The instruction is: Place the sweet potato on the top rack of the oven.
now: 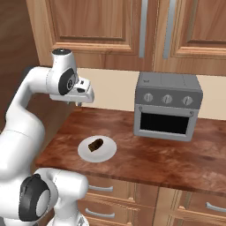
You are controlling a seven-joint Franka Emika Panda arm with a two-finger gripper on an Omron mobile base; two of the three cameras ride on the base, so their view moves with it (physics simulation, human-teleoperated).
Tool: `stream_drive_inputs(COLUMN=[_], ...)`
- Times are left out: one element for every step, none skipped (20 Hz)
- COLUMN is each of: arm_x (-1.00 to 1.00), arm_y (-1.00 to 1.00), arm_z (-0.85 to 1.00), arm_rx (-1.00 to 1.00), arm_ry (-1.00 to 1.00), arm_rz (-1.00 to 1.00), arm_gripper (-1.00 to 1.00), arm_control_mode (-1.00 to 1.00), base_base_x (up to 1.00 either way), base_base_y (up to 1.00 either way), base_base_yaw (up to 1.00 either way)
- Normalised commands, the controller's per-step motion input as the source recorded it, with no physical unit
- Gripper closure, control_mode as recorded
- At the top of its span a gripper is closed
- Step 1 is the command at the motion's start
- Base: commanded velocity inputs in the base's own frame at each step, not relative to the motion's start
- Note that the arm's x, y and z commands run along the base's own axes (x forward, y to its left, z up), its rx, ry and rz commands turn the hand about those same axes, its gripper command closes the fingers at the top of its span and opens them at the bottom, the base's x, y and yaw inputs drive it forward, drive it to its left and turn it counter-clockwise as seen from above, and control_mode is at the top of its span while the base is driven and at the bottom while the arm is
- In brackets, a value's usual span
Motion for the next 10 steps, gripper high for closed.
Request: stream_drive_inputs(arm_x=[-0.03, 0.0, -0.35, -0.37, -0.59, -0.48, -0.34, -0.46, -0.34, -0.44], arm_y=[0.0, 0.1, 0.0, 0.0, 0.0, -0.13, -0.07, -0.21, -0.21, -0.04], arm_z=[0.0, 0.0, 0.0, 0.0, -0.15, -0.45, -0.46, -0.66, -0.74, -0.81], arm_rx=[0.0, -0.06, -0.04, -0.01, 0.0, 0.0, 0.01, 0.02, 0.04, 0.03], arm_ry=[0.0, -0.04, -0.15, -0.13, -0.13, 0.0, 0.0, 0.0, 0.0, 0.0], arm_rz=[0.0, 0.0, 0.0, -0.11, -0.09, -0.12, -0.11, -0.13, -0.17, -0.22], arm_gripper=[-1.0, -1.0, -1.0, -1.0, -1.0, -1.0, -1.0, -1.0, -1.0, -1.0], arm_control_mode=[-1.0, -1.0, -1.0, -1.0, -1.0, -1.0, -1.0, -1.0, -1.0, -1.0], base_base_x=[0.0, 0.0, 0.0, 0.0, 0.0, 0.0, 0.0, 0.0, 0.0, 0.0], base_base_y=[0.0, 0.0, 0.0, 0.0, 0.0, 0.0, 0.0, 0.0, 0.0, 0.0], base_base_yaw=[0.0, 0.0, 0.0, 0.0, 0.0, 0.0, 0.0, 0.0, 0.0, 0.0])
